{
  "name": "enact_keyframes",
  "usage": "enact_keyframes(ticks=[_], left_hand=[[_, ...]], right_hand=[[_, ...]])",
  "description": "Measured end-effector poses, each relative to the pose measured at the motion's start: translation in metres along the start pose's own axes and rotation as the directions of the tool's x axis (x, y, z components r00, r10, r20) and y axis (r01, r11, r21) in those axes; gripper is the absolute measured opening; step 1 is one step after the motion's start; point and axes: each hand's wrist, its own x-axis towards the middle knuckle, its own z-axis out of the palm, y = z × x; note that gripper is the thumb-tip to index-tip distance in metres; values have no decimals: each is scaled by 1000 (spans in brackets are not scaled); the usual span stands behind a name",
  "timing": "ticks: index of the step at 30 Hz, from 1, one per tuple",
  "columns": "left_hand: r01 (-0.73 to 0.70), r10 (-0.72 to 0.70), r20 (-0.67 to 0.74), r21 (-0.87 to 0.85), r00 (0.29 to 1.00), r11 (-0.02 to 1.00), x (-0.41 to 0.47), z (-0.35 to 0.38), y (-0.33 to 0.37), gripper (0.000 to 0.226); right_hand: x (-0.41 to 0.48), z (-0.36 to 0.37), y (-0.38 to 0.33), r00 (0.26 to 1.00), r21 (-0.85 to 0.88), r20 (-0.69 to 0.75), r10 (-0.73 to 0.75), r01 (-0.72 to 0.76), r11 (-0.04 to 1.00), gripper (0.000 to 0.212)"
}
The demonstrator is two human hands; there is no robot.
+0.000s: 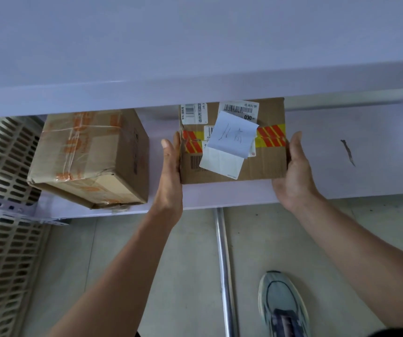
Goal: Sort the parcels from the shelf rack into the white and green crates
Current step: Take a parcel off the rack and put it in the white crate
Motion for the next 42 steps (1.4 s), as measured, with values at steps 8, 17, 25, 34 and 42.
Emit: enact_keyframes(ticks=[8,17,25,34,42], left_hand=[[120,-121,-32,-37,992,992,-58,4,33,69],[268,-273,-57,-83,960,960,-190,-12,109,67],[326,-335,-107,-90,936,941,-310,-30,203,67],[342,-371,-284,-147,884,928,-412,-46,316,61],[316,-377,-422,-210,824,925,-468,-110,360,83]], right_hand=[[-65,9,-26,992,-102,-107,68,-79,992,66],[-197,53,-71,952,-169,-186,245,-277,946,61],[-308,108,-125,926,-192,-128,354,-374,907,64],[-389,185,-194,902,-252,2,432,-417,873,56],[-429,267,-191,858,-318,139,494,-434,843,51]])
